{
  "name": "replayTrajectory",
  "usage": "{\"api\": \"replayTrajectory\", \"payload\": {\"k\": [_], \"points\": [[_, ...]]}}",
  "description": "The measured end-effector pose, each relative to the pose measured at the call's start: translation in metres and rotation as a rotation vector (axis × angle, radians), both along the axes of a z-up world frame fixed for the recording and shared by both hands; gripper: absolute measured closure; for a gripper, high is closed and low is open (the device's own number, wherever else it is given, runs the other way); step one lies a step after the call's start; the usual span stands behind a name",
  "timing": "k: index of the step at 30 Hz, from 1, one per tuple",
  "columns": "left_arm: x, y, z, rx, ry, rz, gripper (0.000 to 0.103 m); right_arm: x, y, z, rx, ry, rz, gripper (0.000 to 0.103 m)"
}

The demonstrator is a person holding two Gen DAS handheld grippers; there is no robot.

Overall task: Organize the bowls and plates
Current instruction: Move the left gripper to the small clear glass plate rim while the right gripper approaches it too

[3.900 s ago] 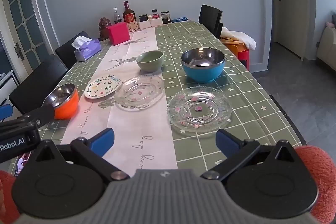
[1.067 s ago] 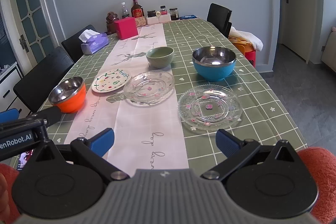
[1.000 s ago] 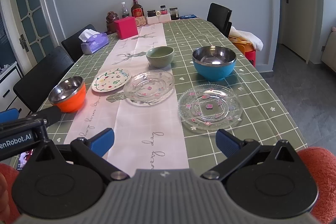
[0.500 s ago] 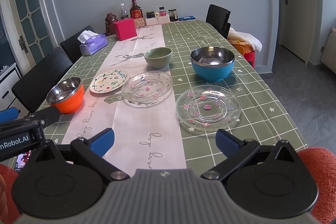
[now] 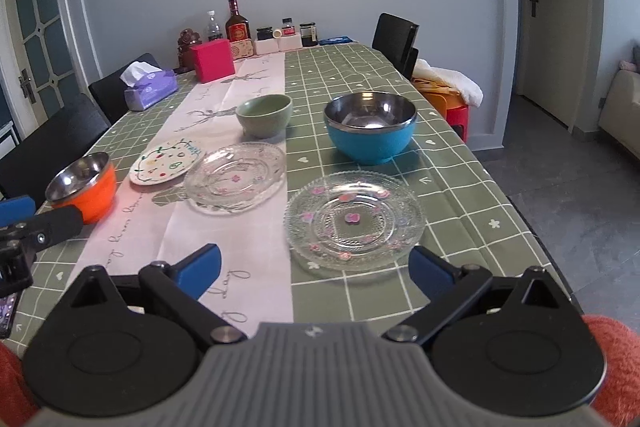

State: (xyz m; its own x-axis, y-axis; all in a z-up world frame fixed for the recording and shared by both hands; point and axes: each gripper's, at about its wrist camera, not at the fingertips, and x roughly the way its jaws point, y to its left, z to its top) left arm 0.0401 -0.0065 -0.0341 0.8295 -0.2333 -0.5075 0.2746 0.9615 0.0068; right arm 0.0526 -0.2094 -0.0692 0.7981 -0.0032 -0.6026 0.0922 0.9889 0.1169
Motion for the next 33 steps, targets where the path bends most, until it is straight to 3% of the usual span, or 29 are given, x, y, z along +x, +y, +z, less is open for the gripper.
{"api": "replayTrajectory", "payload": {"k": [4, 6, 8, 11, 14, 20, 24, 33], "points": [[0.02, -0.014, -0.014, -0.009, 0.038, -0.078, 0.041, 0.021, -0.015, -0.008, -0.02, 0.022, -0.029, 0.015], [0.032, -0.019, -0.021, -0.054, 0.079, -0.106, 0.045, 0.031, -0.021, -0.014, -0.026, 0.037, -0.037, 0.023], [0.044, -0.027, -0.027, -0.062, 0.117, -0.115, 0.059, 0.041, -0.026, -0.019, -0.018, 0.052, -0.042, 0.024], [0.066, -0.036, -0.039, -0.115, 0.187, -0.148, 0.071, 0.057, -0.033, -0.028, -0.011, 0.075, -0.053, 0.034], [0.088, -0.043, -0.05, -0.173, 0.245, -0.172, 0.077, 0.074, -0.043, -0.036, -0.007, 0.094, -0.07, 0.041], [0.13, -0.054, -0.069, -0.264, 0.325, -0.172, 0.077, 0.104, -0.075, -0.05, 0.096, 0.161, -0.131, 0.057], [0.15, -0.059, -0.084, -0.315, 0.37, -0.161, 0.077, 0.12, -0.09, -0.054, 0.099, 0.191, -0.173, 0.059], [0.163, -0.062, -0.102, -0.344, 0.433, -0.146, 0.077, 0.127, -0.111, -0.068, 0.231, 0.25, -0.231, 0.073]]}}
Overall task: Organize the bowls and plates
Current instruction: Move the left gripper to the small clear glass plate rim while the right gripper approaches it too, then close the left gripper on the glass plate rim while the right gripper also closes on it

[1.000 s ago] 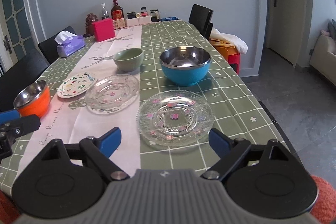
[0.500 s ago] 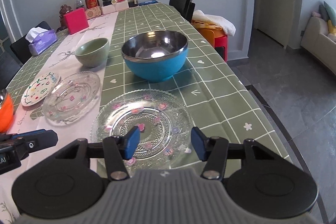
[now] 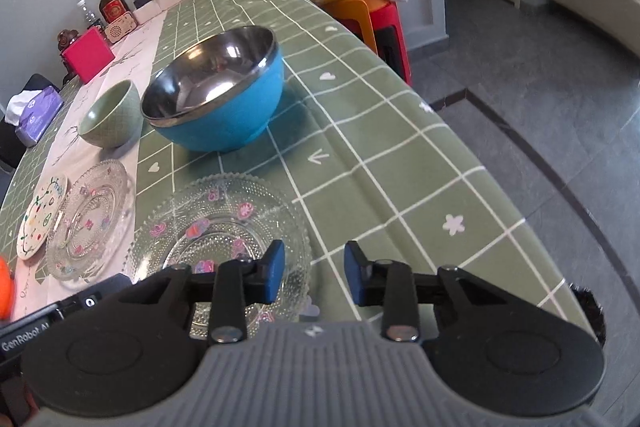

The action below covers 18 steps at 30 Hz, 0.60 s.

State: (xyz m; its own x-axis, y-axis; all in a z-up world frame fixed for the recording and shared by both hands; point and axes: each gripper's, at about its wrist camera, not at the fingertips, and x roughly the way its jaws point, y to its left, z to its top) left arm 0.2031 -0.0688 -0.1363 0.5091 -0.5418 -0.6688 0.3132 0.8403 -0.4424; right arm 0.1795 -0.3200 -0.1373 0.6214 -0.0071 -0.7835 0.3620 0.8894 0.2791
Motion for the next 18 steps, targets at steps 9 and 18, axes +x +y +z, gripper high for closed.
{"api": "replayTrajectory", "payload": {"k": [9, 18], "points": [[-0.001, -0.005, -0.001, -0.003, 0.0, -0.009, 0.091, -0.002, -0.001, -0.003, 0.081, -0.019, 0.007, 0.091], [-0.018, 0.012, 0.011, 0.002, -0.021, 0.035, 0.091, -0.012, 0.009, 0.005, 0.075, -0.062, 0.073, 0.094]]}}
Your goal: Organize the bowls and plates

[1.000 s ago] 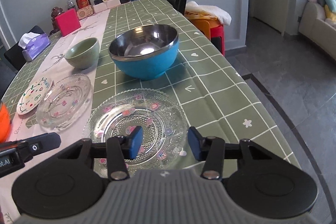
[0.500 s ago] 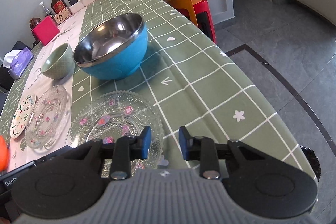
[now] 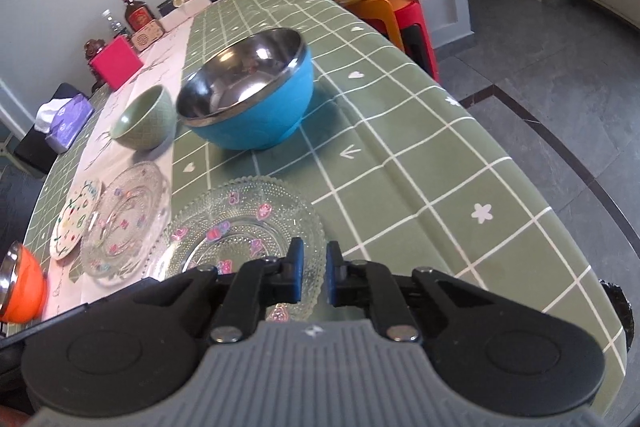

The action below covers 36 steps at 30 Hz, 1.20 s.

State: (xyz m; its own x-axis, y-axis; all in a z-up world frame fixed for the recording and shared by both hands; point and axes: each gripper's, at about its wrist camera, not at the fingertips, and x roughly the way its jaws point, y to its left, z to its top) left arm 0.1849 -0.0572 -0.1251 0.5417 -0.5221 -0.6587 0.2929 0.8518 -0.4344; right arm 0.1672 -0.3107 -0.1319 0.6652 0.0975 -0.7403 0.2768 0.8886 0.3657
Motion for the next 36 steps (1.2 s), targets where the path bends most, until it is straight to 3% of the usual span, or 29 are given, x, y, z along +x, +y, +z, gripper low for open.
{"api": "replayTrajectory", "payload": {"k": [8, 15, 36], "points": [[-0.035, 0.027, 0.014, 0.008, -0.008, 0.062, 0.091, -0.025, 0.023, 0.008, 0.017, -0.029, 0.086, 0.094], [-0.055, 0.042, 0.009, 0.009, 0.009, 0.096, 0.091, -0.043, 0.043, 0.006, -0.015, -0.038, 0.141, 0.094], [-0.057, 0.035, -0.007, 0.032, 0.009, 0.106, 0.091, -0.037, 0.055, -0.003, -0.126, 0.003, 0.142, 0.094]]}}
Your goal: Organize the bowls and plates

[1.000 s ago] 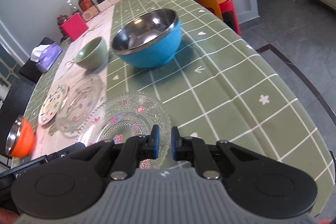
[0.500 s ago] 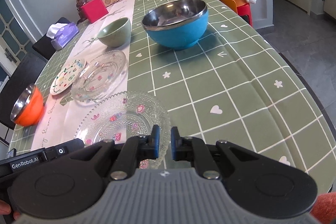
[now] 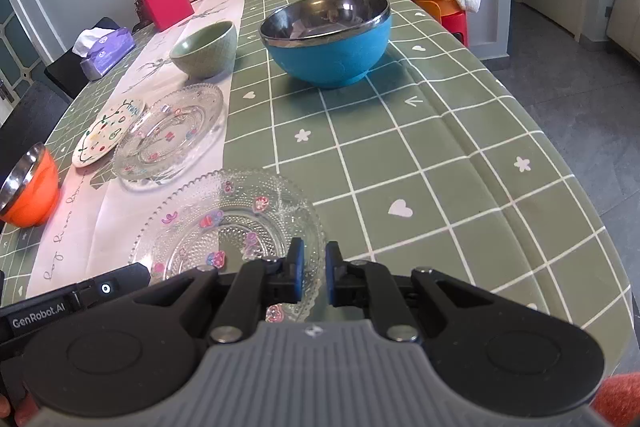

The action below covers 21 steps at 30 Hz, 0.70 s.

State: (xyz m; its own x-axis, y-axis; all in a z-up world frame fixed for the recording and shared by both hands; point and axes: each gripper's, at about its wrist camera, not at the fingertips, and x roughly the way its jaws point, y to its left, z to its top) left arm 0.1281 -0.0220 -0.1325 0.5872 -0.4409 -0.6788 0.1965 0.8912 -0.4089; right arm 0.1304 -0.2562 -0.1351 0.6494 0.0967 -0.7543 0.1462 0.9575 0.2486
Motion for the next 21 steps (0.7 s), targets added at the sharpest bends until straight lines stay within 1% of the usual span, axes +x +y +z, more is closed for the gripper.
{"api": "replayTrajectory", "payload": {"k": [7, 9, 10, 11, 12, 13, 14, 18, 21], "points": [[0.006, -0.001, 0.0, 0.005, -0.005, 0.008, 0.091, 0.005, 0.002, -0.001, 0.0, -0.008, -0.001, 0.094], [0.006, -0.001, -0.001, -0.004, -0.01, 0.01, 0.09, 0.006, 0.002, -0.001, 0.012, -0.008, 0.002, 0.087], [0.005, 0.0, 0.0, -0.005, -0.017, 0.016, 0.084, 0.006, 0.002, -0.002, 0.022, -0.008, 0.005, 0.085], [0.004, 0.0, 0.0, -0.001, -0.025, 0.024, 0.071, 0.006, 0.002, -0.002, 0.027, -0.008, 0.007, 0.082], [0.003, 0.001, 0.001, 0.001, -0.036, 0.035, 0.065, 0.005, 0.002, -0.001, 0.026, -0.014, 0.008, 0.075], [0.002, 0.002, 0.003, 0.002, -0.048, 0.045, 0.054, 0.004, 0.003, 0.0, 0.019, -0.025, 0.005, 0.073], [0.001, 0.004, 0.004, 0.002, -0.058, 0.053, 0.052, 0.003, 0.003, 0.002, 0.012, -0.038, 0.002, 0.068], [0.001, 0.009, 0.012, 0.018, -0.088, 0.069, 0.051, -0.001, 0.003, 0.006, 0.016, -0.081, 0.004, 0.063], [0.0, 0.012, 0.019, 0.037, -0.116, 0.073, 0.049, -0.004, 0.006, 0.01, -0.005, -0.115, 0.014, 0.062]]}}
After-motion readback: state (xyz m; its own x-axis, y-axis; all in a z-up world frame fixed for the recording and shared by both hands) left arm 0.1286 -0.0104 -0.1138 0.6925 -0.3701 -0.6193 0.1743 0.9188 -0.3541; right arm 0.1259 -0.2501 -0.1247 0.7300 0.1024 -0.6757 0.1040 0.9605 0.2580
